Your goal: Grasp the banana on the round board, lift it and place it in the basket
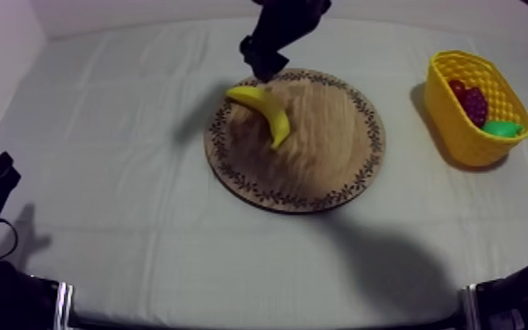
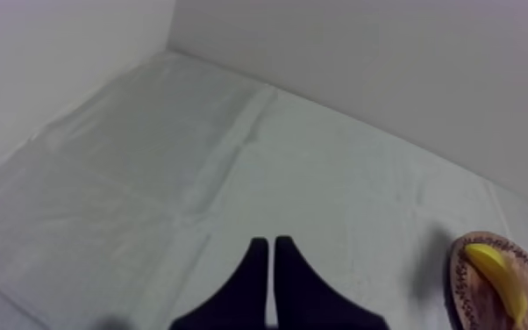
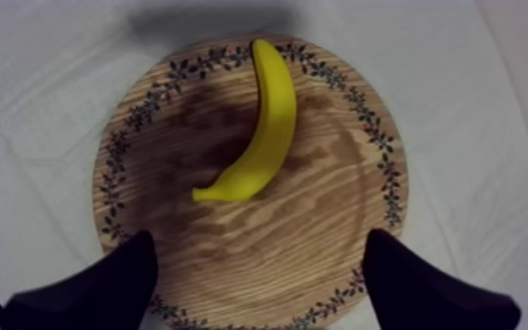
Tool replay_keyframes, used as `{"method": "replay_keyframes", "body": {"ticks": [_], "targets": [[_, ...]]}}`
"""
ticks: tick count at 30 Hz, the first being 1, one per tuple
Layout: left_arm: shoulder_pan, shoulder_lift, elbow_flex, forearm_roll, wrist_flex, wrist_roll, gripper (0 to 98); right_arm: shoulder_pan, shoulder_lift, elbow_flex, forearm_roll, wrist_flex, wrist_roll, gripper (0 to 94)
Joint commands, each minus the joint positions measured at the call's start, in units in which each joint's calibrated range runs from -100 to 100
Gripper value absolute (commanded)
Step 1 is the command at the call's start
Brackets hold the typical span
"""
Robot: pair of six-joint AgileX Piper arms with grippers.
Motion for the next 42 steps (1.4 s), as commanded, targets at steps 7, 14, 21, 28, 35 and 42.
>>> {"method": "replay_keyframes", "body": {"ticks": [7, 14, 21, 28, 35, 42], "targets": [[0.0, 0.0, 0.0, 0.03, 0.0, 0.0, 0.1, 0.3, 7.7, 0.8, 0.3, -4.0, -0.5, 82.4], [0.0, 0.0, 0.0, 0.03, 0.0, 0.0, 0.1, 0.4, 15.9, -4.7, -0.2, -5.5, -0.6, 82.2], [0.0, 0.0, 0.0, 0.03, 0.0, 0.0, 0.1, 0.9, 24.8, -15.0, -0.6, -5.0, -0.7, 82.8], [0.0, 0.0, 0.0, 0.03, 0.0, 0.0, 0.1, 1.6, 32.1, -23.7, -0.5, -3.7, -0.9, 83.0], [0.0, 0.0, 0.0, 0.03, 0.0, 0.0, 0.1, 2.2, 36.3, -27.4, -0.5, -3.0, -1.0, 73.1], [0.0, 0.0, 0.0, 0.03, 0.0, 0.0, 0.1, 2.5, 36.9, -28.0, -0.8, -2.1, -0.9, 40.7]]}}
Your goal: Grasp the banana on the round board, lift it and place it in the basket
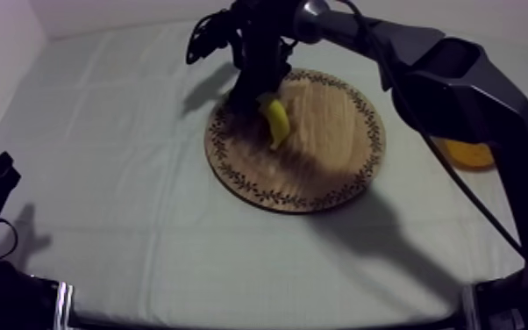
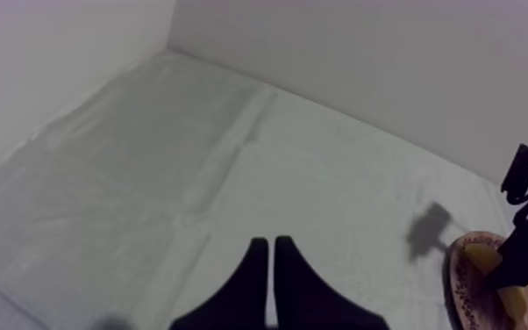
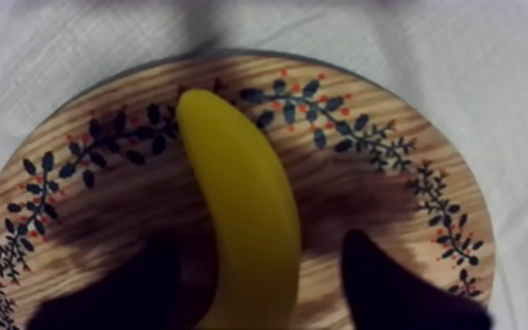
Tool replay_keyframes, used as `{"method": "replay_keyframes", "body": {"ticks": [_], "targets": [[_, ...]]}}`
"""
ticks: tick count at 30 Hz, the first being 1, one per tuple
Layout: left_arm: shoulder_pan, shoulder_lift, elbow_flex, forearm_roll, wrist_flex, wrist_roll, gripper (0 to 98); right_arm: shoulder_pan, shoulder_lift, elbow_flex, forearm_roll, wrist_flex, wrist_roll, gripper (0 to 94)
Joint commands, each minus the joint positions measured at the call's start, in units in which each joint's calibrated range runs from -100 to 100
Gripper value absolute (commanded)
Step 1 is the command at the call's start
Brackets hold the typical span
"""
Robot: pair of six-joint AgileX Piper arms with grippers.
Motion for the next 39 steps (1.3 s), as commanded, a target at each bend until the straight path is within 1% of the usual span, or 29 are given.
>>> {"method": "replay_keyframes", "body": {"ticks": [1, 5, 7, 9, 18, 28, 39], "targets": [[0.0, 0.0, 0.0, 0.03, 0.0, 0.0, 0.1, 0.1, -0.1, 0.1, 0.0, 0.2, -0.1, 36.4], [0.0, 0.0, 0.0, 0.03, 0.0, 0.0, 0.1, 0.0, -0.5, 1.1, 0.1, 0.0, -0.4, 20.1], [0.0, 0.0, 0.0, 0.03, 0.0, 0.0, 0.1, -0.1, -0.7, 2.0, 0.3, -0.4, -0.6, 14.6], [0.0, 0.0, 0.0, 0.03, 0.0, 0.0, 0.1, -0.2, -1.0, 3.1, 0.4, -0.9, -0.8, 11.7], [0.0, 0.0, 0.0, 0.03, 0.0, 0.0, 0.1, 0.1, -6.0, 7.0, 0.7, -2.1, -0.9, 9.6], [0.0, 0.0, 0.0, 0.03, 0.0, 0.0, 0.1, 1.6, -20.0, 14.0, 0.9, -3.4, 0.6, 11.3], [0.0, 0.0, 0.0, 0.03, 0.0, 0.0, 0.1, 3.9, -33.8, 22.7, 1.7, -1.9, 1.8, 11.5]]}}
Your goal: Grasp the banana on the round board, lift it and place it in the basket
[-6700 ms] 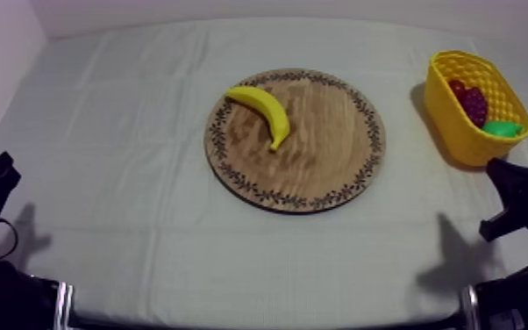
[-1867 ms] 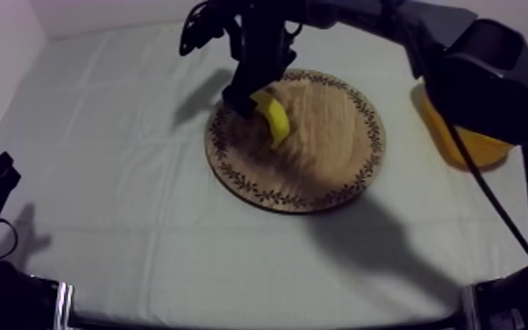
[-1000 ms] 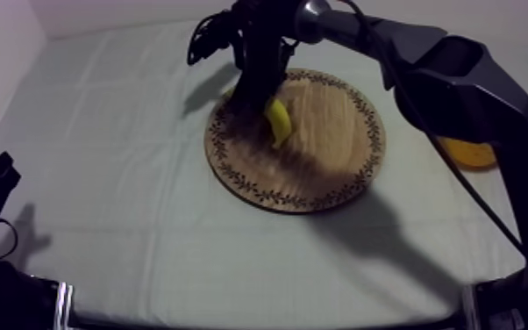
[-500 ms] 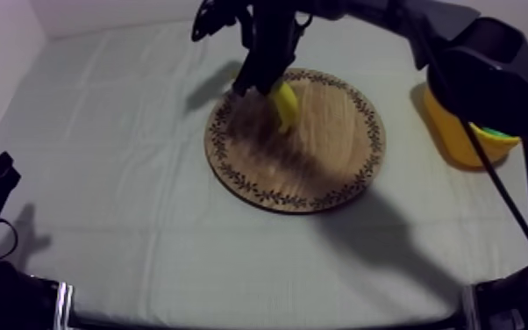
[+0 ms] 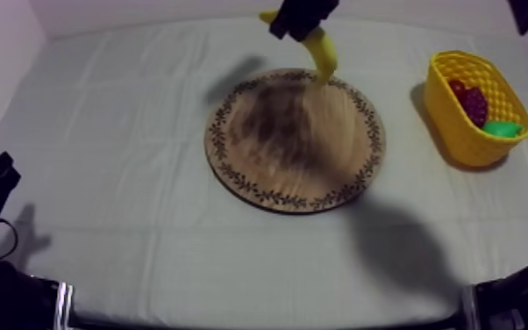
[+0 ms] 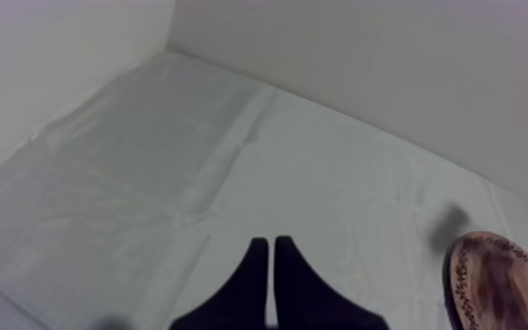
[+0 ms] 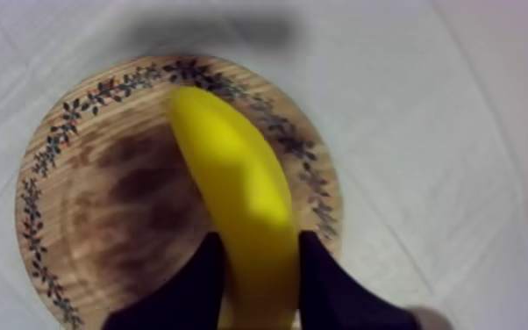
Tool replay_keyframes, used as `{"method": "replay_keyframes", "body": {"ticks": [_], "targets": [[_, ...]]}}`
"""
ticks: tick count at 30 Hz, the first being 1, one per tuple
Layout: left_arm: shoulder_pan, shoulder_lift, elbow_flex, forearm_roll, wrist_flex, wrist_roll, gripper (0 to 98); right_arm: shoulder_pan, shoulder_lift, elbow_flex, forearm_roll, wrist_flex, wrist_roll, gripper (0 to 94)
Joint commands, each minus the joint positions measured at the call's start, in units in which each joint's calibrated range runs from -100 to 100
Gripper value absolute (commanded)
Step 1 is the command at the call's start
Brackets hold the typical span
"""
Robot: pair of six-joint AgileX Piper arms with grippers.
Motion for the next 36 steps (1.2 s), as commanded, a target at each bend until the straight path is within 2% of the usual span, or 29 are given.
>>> {"method": "replay_keyframes", "body": {"ticks": [1, 8, 21, 36], "targets": [[0.0, 0.0, 0.0, 0.03, 0.0, 0.0, 0.1, 0.3, -2.8, 1.9, 0.1, -0.3, 0.1, 11.5], [0.0, 0.0, 0.0, 0.03, 0.0, 0.0, 0.1, 3.3, -8.6, 6.7, 0.5, 0.6, 0.6, 11.6], [0.0, 0.0, 0.0, 0.03, 0.0, 0.0, 0.1, 14.7, -14.1, 9.5, 1.4, 1.3, 3.4, 11.4], [0.0, 0.0, 0.0, 0.03, 0.0, 0.0, 0.1, 24.8, -20.4, 17.9, 3.5, -3.0, 5.8, 11.9]]}}
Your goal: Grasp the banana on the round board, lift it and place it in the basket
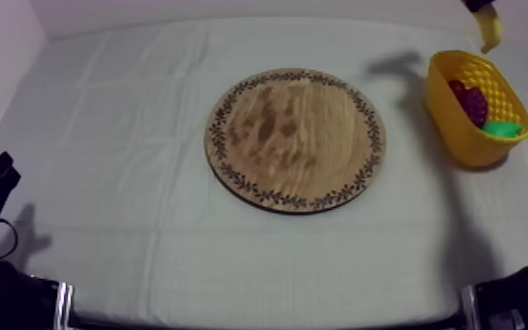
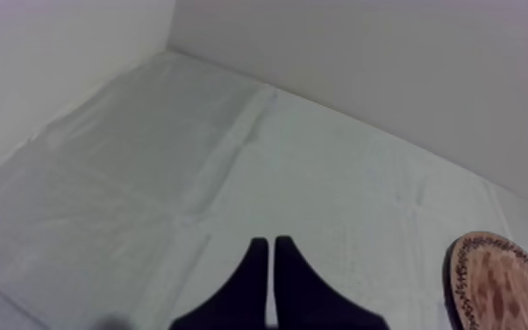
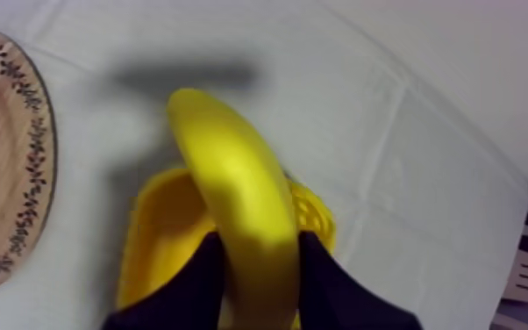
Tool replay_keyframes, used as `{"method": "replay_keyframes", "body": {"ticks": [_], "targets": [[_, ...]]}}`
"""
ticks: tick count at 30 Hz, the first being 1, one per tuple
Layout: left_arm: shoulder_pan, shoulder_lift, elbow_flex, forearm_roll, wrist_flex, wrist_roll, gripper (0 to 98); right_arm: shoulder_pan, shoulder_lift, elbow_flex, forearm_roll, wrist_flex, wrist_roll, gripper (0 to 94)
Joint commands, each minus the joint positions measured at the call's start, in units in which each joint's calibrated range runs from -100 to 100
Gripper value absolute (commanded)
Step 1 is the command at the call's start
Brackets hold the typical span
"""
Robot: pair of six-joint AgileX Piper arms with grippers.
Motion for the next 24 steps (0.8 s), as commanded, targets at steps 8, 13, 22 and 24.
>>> {"method": "replay_keyframes", "body": {"ticks": [8, 13, 22, 24], "targets": [[0.0, 0.0, 0.0, 0.03, 0.0, 0.0, 0.1, 4.8, -5.6, 8.5, 1.0, -3.6, 1.8, 11.9], [0.0, 0.0, 0.0, 0.03, 0.0, 0.0, 0.1, 5.7, -7.3, 12.9, 1.5, -5.3, 2.1, 12.1], [0.0, 0.0, 0.0, 0.03, 0.0, 0.0, 0.1, 5.6, -5.6, 18.3, 1.8, -9.0, 0.8, 12.7], [0.0, 0.0, 0.0, 0.03, 0.0, 0.0, 0.1, 5.3, -4.1, 19.5, 2.0, -10.2, 0.0, 12.8]]}}
